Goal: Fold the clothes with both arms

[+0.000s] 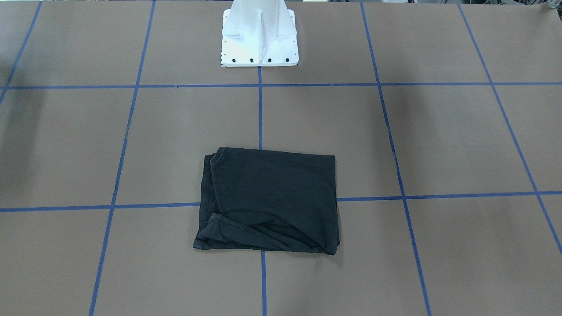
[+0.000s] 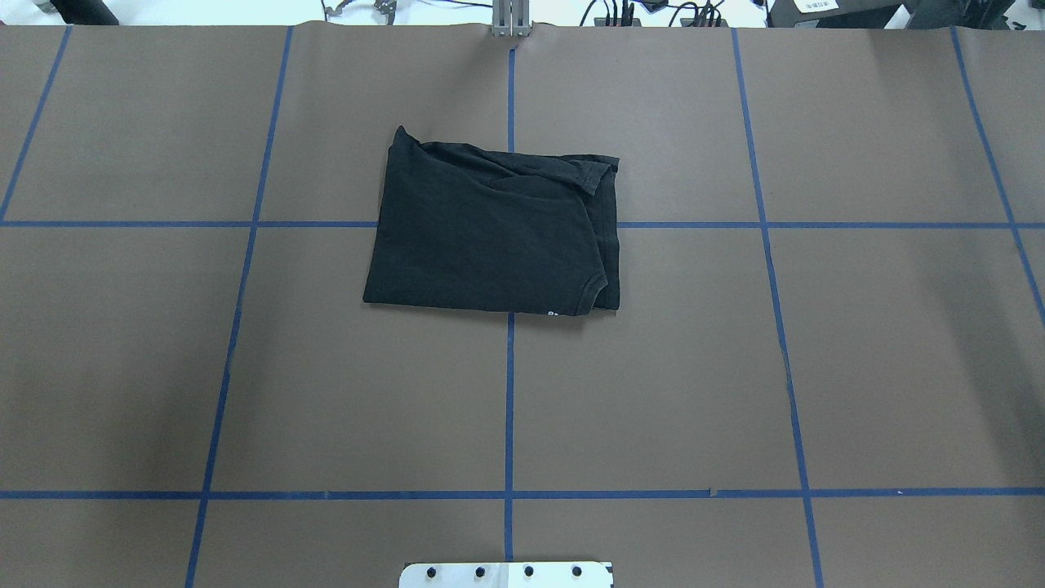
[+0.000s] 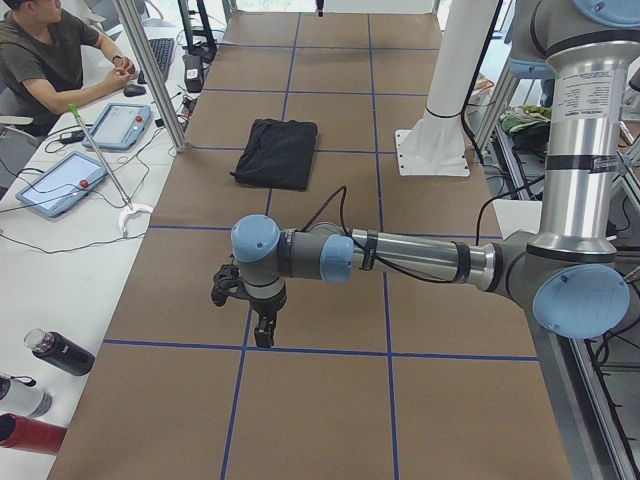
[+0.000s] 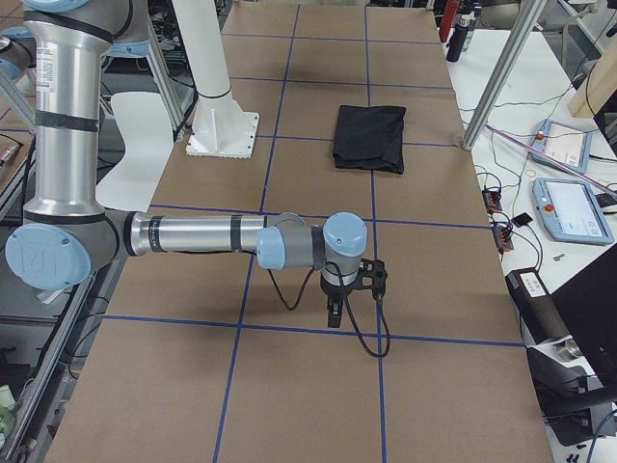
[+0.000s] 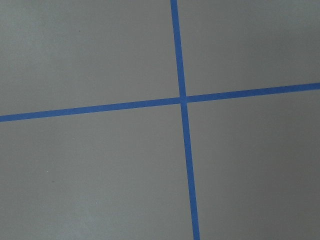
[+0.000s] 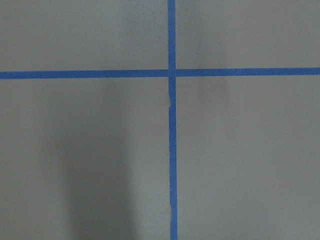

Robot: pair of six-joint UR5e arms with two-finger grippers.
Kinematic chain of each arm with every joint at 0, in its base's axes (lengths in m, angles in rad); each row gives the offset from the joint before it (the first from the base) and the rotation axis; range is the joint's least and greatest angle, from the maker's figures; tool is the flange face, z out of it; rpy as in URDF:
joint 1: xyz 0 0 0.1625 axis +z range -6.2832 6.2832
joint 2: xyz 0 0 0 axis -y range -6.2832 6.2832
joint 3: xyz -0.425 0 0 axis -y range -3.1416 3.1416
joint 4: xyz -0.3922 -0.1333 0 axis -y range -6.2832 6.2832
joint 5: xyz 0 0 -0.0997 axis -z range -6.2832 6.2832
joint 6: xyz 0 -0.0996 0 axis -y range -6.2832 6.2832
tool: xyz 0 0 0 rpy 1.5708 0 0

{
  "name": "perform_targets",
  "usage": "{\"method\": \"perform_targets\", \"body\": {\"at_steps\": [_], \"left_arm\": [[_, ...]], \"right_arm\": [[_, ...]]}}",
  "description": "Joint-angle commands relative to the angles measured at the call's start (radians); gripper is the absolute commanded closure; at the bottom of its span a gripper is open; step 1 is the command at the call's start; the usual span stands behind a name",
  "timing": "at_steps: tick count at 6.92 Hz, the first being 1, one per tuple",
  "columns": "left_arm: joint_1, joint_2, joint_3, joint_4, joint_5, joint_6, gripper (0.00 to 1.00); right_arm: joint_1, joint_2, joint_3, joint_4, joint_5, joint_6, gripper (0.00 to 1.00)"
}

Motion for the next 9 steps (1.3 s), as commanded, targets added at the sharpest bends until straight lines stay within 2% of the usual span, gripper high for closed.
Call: {"method": "perform_targets", "body": {"at_steps": [1,9], "left_arm": [[0.000,0.000,0.000,0.000,0.000,0.000,0.00],[0.000,-0.002,-0.003,0.003,0.000,0.000,0.00]], "right_arm": [[0.000,-0.001,-0.003,-0.002,0.001,0.025,0.00],[0.000,-0.001,-0.005,-0.001,0.004,0.039,0.00]]}}
